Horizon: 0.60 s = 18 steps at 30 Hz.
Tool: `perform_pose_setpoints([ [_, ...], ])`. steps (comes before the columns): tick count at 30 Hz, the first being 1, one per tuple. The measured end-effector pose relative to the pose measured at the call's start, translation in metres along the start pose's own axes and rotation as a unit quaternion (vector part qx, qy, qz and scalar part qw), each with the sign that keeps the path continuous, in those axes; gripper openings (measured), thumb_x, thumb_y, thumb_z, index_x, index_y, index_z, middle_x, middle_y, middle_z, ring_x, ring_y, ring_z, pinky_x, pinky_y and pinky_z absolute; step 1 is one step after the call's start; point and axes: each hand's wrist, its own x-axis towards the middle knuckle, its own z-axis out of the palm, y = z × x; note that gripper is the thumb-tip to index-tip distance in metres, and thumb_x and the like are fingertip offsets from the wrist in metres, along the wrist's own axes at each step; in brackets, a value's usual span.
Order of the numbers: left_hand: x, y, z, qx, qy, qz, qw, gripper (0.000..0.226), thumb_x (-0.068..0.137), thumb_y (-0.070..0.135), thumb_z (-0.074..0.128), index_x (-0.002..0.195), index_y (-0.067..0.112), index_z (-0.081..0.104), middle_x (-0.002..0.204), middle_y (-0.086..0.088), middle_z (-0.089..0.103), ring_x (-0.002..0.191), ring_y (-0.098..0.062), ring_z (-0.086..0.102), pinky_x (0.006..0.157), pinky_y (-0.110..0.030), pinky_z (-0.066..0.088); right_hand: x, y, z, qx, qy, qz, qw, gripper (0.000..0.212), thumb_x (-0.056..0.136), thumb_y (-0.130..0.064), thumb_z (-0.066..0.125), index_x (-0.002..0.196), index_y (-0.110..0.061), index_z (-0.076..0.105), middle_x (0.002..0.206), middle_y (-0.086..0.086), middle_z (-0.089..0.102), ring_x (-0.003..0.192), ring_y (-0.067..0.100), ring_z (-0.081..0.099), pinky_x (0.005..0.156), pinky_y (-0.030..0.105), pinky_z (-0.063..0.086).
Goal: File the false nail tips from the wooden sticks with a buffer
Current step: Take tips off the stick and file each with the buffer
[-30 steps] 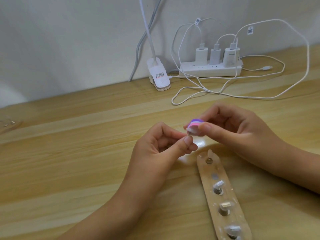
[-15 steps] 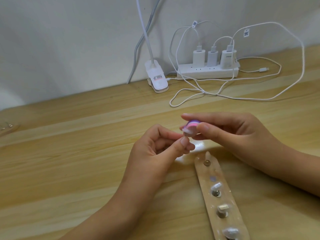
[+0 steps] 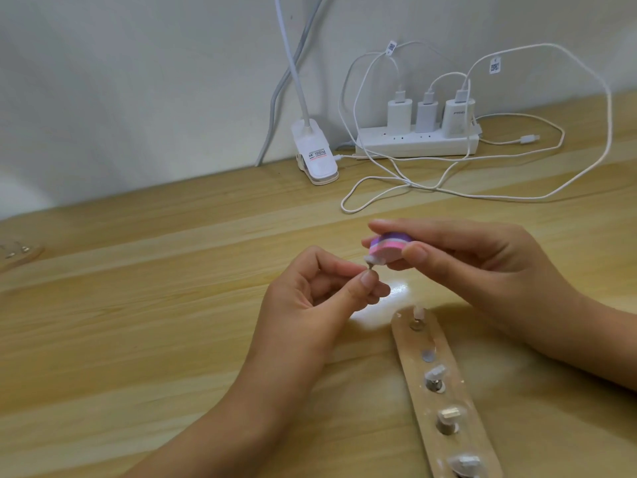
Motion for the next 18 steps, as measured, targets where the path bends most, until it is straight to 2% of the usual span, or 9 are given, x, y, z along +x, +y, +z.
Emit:
perform_pose_setpoints([
  [4, -0.0002, -0.0003, 0.0006, 0.003, 0.000, 0.009, 1.000, 0.024, 0.078, 0.022, 0.071, 0.088, 0.003, 0.060, 0.081, -0.007, 0.076, 0.080, -0.016, 0.073, 0.071, -0.018, 0.054, 0.0013, 0.0020, -0.0002, -0.029, -0.016, 0.019, 0.999, 0.030, 0.084, -0.031, 0.065, 0.113, -0.026, 0.070, 0.107, -0.015, 0.074, 0.104, 0.001, 0.067, 0.088, 0.012, 0.047],
  [7, 0.0003, -0.0001, -0.0002, 0.001, 0.009, 0.020, 1.000, 0.018, 0.079, 0.022, 0.070, 0.086, 0.008, 0.060, 0.080, -0.008, 0.076, 0.079, -0.017, 0.073, 0.070, -0.018, 0.053, 0.0011, 0.0023, 0.0006, -0.067, -0.012, -0.021, 0.997, 0.029, 0.087, -0.029, 0.064, 0.116, -0.025, 0.068, 0.109, -0.012, 0.074, 0.105, 0.005, 0.067, 0.088, 0.013, 0.048],
  [10, 0.0004, -0.0008, -0.0019, -0.002, 0.012, 0.015, 1.000, 0.017, 0.079, 0.022, 0.070, 0.086, 0.010, 0.061, 0.080, -0.008, 0.076, 0.079, -0.016, 0.073, 0.070, -0.017, 0.053, 0.0014, 0.0022, -0.0009, 0.012, 0.009, 0.005, 1.000, 0.031, 0.084, -0.028, 0.064, 0.114, -0.023, 0.069, 0.106, -0.011, 0.075, 0.101, 0.005, 0.069, 0.087, 0.014, 0.050],
  [12, 0.0002, -0.0010, -0.0014, -0.004, 0.006, 0.012, 1.000, 0.018, 0.079, 0.022, 0.071, 0.086, 0.009, 0.062, 0.080, -0.008, 0.076, 0.079, -0.015, 0.073, 0.069, -0.017, 0.052, 0.0008, 0.0016, -0.0021, 0.036, 0.026, -0.006, 0.999, 0.032, 0.087, -0.023, 0.062, 0.118, -0.017, 0.068, 0.110, -0.007, 0.074, 0.103, 0.007, 0.070, 0.088, 0.014, 0.050],
  [15, -0.0009, -0.0010, -0.0003, -0.002, -0.008, 0.012, 1.000, 0.018, 0.078, 0.023, 0.072, 0.089, 0.011, 0.063, 0.082, -0.007, 0.076, 0.081, -0.014, 0.073, 0.070, -0.016, 0.052, 0.0001, -0.0005, -0.0004, -0.018, -0.006, -0.025, 1.000, 0.030, 0.090, -0.022, 0.060, 0.119, -0.017, 0.066, 0.113, -0.006, 0.073, 0.106, 0.007, 0.067, 0.090, 0.014, 0.048],
  [18, -0.0007, -0.0004, -0.0002, 0.002, -0.018, 0.012, 1.000, 0.012, 0.078, 0.024, 0.072, 0.089, 0.020, 0.069, 0.083, -0.005, 0.076, 0.083, -0.014, 0.073, 0.073, -0.015, 0.052, 0.0022, 0.0010, -0.0007, -0.035, -0.012, 0.005, 0.999, 0.029, 0.087, -0.024, 0.062, 0.115, -0.022, 0.069, 0.110, -0.007, 0.073, 0.105, 0.005, 0.066, 0.090, 0.012, 0.047],
])
